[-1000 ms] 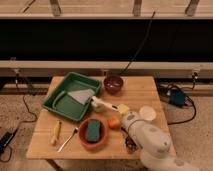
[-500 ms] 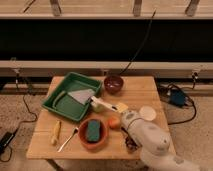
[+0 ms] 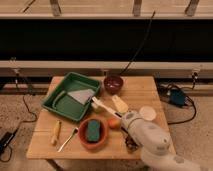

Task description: Place brush in plastic cup

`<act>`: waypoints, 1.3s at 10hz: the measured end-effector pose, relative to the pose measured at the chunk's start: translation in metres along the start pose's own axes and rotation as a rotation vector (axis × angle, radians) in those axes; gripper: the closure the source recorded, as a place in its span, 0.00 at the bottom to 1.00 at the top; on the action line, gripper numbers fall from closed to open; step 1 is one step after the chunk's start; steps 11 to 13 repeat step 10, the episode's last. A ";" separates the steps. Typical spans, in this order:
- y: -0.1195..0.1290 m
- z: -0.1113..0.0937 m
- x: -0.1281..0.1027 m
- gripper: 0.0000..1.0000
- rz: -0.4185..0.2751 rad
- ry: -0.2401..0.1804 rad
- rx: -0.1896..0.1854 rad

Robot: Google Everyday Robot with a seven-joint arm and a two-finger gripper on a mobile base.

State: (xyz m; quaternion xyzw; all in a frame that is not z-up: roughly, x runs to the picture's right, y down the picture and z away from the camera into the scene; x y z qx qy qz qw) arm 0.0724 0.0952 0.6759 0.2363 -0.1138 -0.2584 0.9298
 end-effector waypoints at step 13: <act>-0.003 0.022 -0.026 0.20 -0.387 -0.008 -0.103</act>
